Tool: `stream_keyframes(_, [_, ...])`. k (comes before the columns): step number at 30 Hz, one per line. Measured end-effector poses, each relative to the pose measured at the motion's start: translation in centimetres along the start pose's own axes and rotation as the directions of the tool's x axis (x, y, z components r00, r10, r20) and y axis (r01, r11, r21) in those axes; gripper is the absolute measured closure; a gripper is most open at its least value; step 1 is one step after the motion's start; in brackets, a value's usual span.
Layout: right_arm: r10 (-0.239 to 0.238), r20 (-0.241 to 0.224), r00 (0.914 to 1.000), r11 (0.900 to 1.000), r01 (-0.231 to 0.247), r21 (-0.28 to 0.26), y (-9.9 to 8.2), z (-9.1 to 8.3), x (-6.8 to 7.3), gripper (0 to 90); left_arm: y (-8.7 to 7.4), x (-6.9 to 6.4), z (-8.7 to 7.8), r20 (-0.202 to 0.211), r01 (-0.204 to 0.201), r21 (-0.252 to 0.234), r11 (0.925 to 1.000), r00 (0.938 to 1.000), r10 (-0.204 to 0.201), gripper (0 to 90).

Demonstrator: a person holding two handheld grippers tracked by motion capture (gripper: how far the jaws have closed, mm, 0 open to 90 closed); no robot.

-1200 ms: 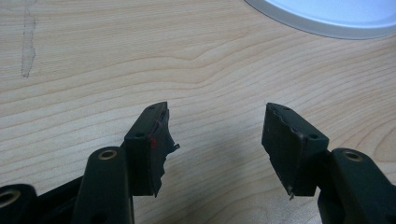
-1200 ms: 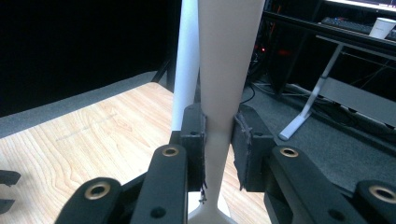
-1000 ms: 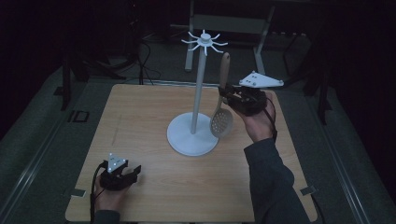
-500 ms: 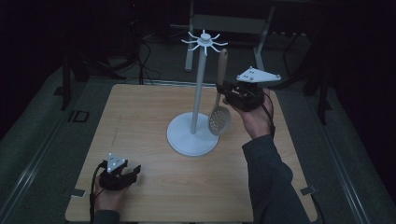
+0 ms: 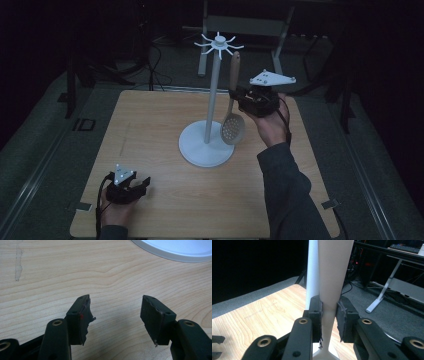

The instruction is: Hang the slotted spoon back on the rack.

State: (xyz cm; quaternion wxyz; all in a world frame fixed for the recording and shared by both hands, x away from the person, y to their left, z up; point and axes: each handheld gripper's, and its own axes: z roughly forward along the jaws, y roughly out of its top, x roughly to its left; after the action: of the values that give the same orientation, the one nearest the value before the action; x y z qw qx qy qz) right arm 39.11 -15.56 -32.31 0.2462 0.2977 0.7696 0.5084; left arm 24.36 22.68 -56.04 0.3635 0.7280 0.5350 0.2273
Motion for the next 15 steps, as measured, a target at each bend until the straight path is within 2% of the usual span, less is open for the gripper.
stream_keyframes(15, [0.004, -0.003, 1.0000, 1.0000, -0.004, 0.007, 0.63, 0.68, 0.04, 75.2, 0.01, 0.01, -0.03, 0.001, 0.001, 0.000, 1.0000, 1.0000, -0.001, 41.6])
